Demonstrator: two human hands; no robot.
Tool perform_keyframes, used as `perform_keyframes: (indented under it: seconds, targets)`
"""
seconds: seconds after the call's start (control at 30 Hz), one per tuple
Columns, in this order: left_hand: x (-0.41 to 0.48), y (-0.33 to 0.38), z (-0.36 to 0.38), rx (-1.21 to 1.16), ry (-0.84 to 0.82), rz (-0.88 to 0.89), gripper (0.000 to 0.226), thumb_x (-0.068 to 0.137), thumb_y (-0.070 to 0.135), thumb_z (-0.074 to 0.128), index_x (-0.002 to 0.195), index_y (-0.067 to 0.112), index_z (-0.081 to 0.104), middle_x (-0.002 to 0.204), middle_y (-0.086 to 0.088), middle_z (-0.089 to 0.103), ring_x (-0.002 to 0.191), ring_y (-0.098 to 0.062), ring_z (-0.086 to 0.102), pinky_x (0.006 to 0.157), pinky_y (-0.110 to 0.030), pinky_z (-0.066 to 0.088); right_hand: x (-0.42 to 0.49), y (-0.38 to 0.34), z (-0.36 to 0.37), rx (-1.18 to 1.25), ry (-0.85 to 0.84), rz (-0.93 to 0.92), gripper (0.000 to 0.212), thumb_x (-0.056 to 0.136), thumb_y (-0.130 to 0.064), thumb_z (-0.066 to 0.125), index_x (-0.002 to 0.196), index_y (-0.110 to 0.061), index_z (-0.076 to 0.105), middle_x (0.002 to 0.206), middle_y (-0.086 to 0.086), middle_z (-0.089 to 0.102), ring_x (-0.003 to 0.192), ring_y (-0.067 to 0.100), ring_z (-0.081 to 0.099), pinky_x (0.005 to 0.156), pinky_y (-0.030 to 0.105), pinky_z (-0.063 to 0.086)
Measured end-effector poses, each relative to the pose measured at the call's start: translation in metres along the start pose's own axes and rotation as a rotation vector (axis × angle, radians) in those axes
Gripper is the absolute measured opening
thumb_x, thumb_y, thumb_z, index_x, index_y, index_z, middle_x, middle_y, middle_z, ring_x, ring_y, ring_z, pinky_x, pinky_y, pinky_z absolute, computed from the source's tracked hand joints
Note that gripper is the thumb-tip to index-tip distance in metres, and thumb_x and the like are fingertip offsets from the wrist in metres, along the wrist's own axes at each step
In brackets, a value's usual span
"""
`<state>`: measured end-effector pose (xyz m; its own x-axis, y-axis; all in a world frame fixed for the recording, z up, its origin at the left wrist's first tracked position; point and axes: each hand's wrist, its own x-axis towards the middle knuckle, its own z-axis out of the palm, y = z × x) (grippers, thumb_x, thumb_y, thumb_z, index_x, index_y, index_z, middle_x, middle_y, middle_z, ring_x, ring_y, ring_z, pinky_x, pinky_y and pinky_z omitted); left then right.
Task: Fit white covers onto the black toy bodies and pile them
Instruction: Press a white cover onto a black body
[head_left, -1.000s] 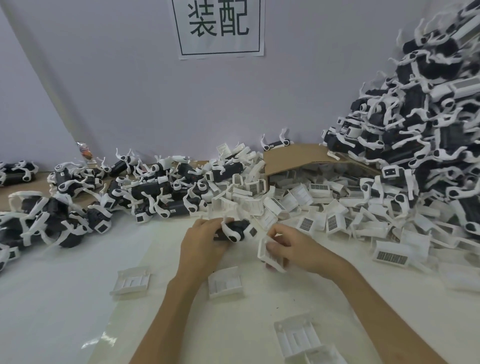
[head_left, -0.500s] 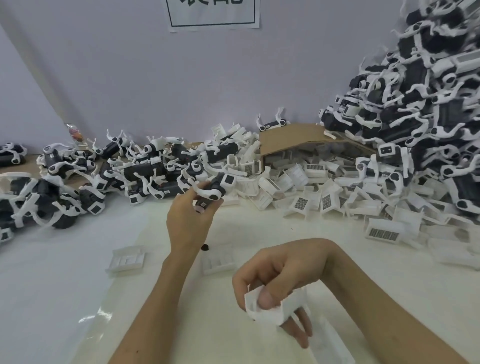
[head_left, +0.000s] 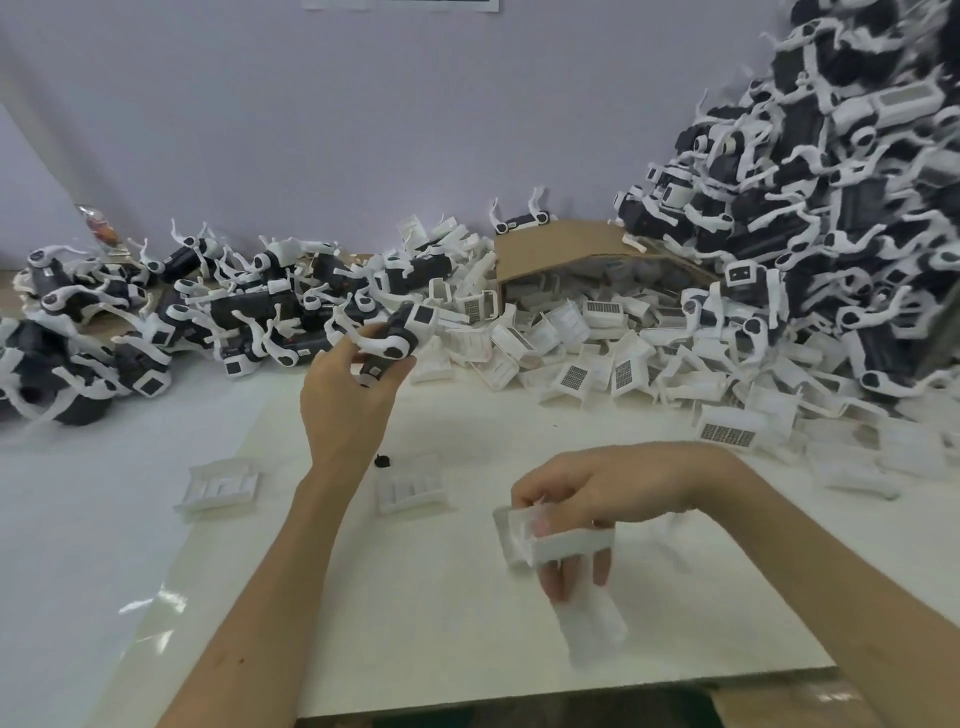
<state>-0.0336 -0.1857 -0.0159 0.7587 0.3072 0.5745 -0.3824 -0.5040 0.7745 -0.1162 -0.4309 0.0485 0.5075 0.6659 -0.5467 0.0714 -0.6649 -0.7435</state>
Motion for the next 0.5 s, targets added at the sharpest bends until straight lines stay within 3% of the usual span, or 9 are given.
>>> perform_keyframes:
  seconds: [0.07, 0.1, 0.2, 0.27, 0.37, 0.43, 0.5]
  targets:
    - [-0.001, 0.001, 0.001, 0.021, 0.005, 0.014, 0.039, 0.083, 0.029, 0.081, 0.12, 0.027, 0.069, 0.092, 0.012, 0.067, 0.094, -0.02, 0.059, 0.078, -0.036, 0.049, 0.004, 0.003, -0.011, -0.19, 0.4, -0.074, 0.015, 0.103, -0.017, 0.05, 0.089, -0.012, 0.055, 0.085, 0.0, 0.068, 0.075, 0.007, 0.062, 0.067, 0.027, 0.047]
    - [-0.002, 0.002, 0.001, 0.029, 0.005, 0.017, 0.039, 0.082, 0.029, 0.081, 0.12, 0.027, 0.069, 0.091, 0.013, 0.066, 0.094, -0.019, 0.059, 0.077, -0.034, 0.047, 0.007, 0.004, -0.018, -0.279, 0.601, -0.097, 0.015, 0.102, -0.018, 0.051, 0.09, -0.011, 0.056, 0.087, -0.003, 0.067, 0.075, 0.009, 0.06, 0.067, 0.031, 0.045]
    - [-0.002, 0.004, 0.001, 0.02, -0.009, 0.002, 0.039, 0.082, 0.028, 0.081, 0.12, 0.028, 0.069, 0.092, 0.013, 0.067, 0.094, -0.022, 0.063, 0.078, -0.036, 0.05, 0.019, 0.004, -0.035, -0.108, 0.976, -0.233, 0.013, 0.103, -0.019, 0.05, 0.095, -0.014, 0.06, 0.1, 0.013, 0.072, 0.094, 0.029, 0.068, 0.082, 0.047, 0.051]
    - [-0.003, 0.006, 0.0, 0.011, -0.003, -0.018, 0.039, 0.082, 0.03, 0.082, 0.119, 0.03, 0.069, 0.091, 0.012, 0.07, 0.086, -0.019, 0.066, 0.075, -0.032, 0.05, 0.026, 0.0, -0.038, 0.101, 1.062, -0.352, 0.016, 0.105, -0.019, 0.048, 0.095, -0.012, 0.057, 0.092, 0.013, 0.074, 0.079, 0.021, 0.071, 0.069, 0.041, 0.053]
    - [-0.002, 0.009, -0.002, -0.09, -0.017, -0.11, 0.038, 0.081, 0.029, 0.083, 0.117, 0.029, 0.071, 0.089, 0.013, 0.075, 0.075, -0.001, 0.067, 0.071, -0.022, 0.048, 0.044, 0.001, -0.03, 0.345, 1.095, -0.406, 0.016, 0.105, -0.02, 0.049, 0.099, -0.008, 0.058, 0.078, 0.021, 0.065, 0.055, 0.018, 0.062, 0.047, 0.026, 0.044]
    - [0.0, 0.01, -0.002, -0.261, -0.077, -0.202, 0.034, 0.082, 0.022, 0.082, 0.115, 0.023, 0.073, 0.092, 0.01, 0.077, 0.08, -0.001, 0.07, 0.071, -0.025, 0.053, 0.059, 0.008, -0.021, 0.491, 1.077, -0.378, 0.009, 0.103, -0.012, 0.051, 0.101, -0.01, 0.06, 0.075, 0.016, 0.055, 0.048, 0.017, 0.057, 0.043, 0.025, 0.042]
    - [0.001, 0.014, -0.002, -0.415, -0.159, -0.267, 0.019, 0.085, 0.015, 0.079, 0.103, 0.02, 0.075, 0.087, 0.006, 0.078, 0.072, -0.007, 0.071, 0.062, -0.024, 0.054, 0.067, 0.014, -0.016, 0.581, 1.041, -0.323, 0.016, 0.099, -0.003, 0.051, 0.101, -0.012, 0.064, 0.079, 0.01, 0.056, 0.046, 0.016, 0.054, 0.043, 0.026, 0.043]
